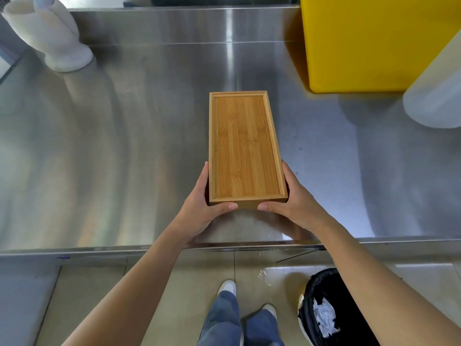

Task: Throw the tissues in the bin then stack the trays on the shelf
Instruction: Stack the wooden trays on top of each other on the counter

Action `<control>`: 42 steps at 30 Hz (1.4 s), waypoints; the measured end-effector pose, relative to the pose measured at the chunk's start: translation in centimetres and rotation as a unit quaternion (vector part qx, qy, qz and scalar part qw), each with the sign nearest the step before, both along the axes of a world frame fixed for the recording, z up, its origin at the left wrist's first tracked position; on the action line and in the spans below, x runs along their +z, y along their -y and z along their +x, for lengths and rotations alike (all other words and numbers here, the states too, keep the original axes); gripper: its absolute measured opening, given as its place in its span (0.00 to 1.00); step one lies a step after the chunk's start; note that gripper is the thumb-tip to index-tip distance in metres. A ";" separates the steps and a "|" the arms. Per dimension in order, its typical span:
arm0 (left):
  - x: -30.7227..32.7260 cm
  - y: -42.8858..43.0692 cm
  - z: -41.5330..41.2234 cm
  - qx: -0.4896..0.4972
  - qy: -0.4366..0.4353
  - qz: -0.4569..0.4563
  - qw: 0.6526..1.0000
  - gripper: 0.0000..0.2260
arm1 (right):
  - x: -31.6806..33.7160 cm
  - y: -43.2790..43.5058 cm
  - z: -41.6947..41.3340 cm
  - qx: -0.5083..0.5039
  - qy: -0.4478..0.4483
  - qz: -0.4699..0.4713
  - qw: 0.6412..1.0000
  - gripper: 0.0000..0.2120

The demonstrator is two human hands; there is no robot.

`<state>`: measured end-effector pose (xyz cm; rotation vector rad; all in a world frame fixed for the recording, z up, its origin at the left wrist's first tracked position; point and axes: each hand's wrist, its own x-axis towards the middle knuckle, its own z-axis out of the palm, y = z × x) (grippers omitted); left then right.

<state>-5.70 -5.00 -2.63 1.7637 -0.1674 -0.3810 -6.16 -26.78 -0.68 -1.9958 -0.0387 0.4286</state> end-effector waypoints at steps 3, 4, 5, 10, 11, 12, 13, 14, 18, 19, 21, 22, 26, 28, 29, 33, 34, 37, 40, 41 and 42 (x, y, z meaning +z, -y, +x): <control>0.6 0.1 0.1 0.019 -0.048 -0.047 0.998 0.34 | 0.2 0.1 0.1 -0.053 -0.050 0.073 0.995 0.46; 1.2 0.3 0.2 0.050 -0.075 -0.075 0.993 0.32 | 0.4 0.1 0.2 -0.075 -0.073 0.096 0.990 0.45; 1.8 0.4 0.4 0.091 -0.108 -0.106 0.984 0.31 | 0.6 0.2 0.5 -0.097 -0.090 0.125 0.983 0.41; 3.5 0.7 2.1 0.222 -0.256 -0.058 0.939 0.36 | 1.8 0.0 1.8 -0.191 -0.158 0.215 0.945 0.23; 3.9 1.0 2.2 0.198 -0.270 -0.054 0.941 0.37 | 1.7 -0.2 1.9 -0.181 -0.174 0.218 0.943 0.31; 4.5 1.4 2.0 0.186 -0.289 -0.039 0.938 0.39 | 1.6 -0.5 2.0 -0.169 -0.191 0.220 0.942 0.42; 4.3 1.5 2.1 0.178 -0.301 -0.032 0.936 0.44 | 1.4 -0.8 2.0 -0.164 -0.203 0.221 0.940 0.53; 3.9 1.5 2.3 0.176 -0.307 -0.028 0.935 0.48 | 1.2 -0.9 2.0 -0.168 -0.206 0.221 0.938 0.60; 4.5 1.7 2.9 0.211 -0.315 0.002 0.925 0.41 | 0.7 -0.9 2.1 -0.187 -0.206 0.244 0.929 0.60; 5.0 1.9 3.2 0.220 -0.320 0.006 0.922 0.37 | 0.8 -0.8 2.0 -0.191 -0.204 0.244 0.929 0.58; 5.4 2.0 3.7 0.232 -0.317 -0.002 0.920 0.28 | 0.7 -0.8 1.9 -0.194 -0.206 0.252 0.925 0.53; 5.5 2.0 4.0 0.238 -0.310 -0.009 0.920 0.24 | 0.9 -0.8 2.0 -0.196 -0.206 0.255 0.924 0.48; 5.5 1.7 3.9 0.260 -0.307 -0.022 0.915 0.22 | 1.6 -0.6 2.0 -0.184 -0.198 0.262 0.927 0.35; 5.3 1.6 3.9 0.268 -0.318 -0.035 0.909 0.22 | 2.1 -0.4 1.9 -0.172 -0.193 0.259 0.931 0.33; 5.4 1.6 3.8 0.273 -0.318 -0.032 0.907 0.22 | 2.4 -0.3 1.7 -0.170 -0.189 0.258 0.932 0.31; 4.7 1.3 3.4 0.280 -0.336 -0.041 0.898 0.21 | 3.1 -0.1 1.0 -0.160 -0.182 0.255 0.936 0.26; 4.3 1.2 3.3 0.275 -0.341 -0.040 0.898 0.20 | 3.1 -0.1 0.9 -0.157 -0.182 0.257 0.936 0.24; 4.3 1.0 3.3 0.277 -0.340 -0.046 0.897 0.19 | 3.0 -0.3 0.5 -0.156 -0.184 0.256 0.936 0.22; 4.1 0.7 3.4 0.266 -0.332 -0.038 0.904 0.19 | 2.5 -0.6 0.3 -0.161 -0.187 0.268 0.931 0.25; 4.2 0.7 3.2 0.262 -0.330 -0.029 0.907 0.20 | 2.3 -0.7 0.3 -0.165 -0.187 0.269 0.930 0.25; 4.0 0.7 3.2 0.251 -0.329 -0.022 0.910 0.21 | 2.2 -0.7 0.2 -0.170 -0.186 0.269 0.929 0.25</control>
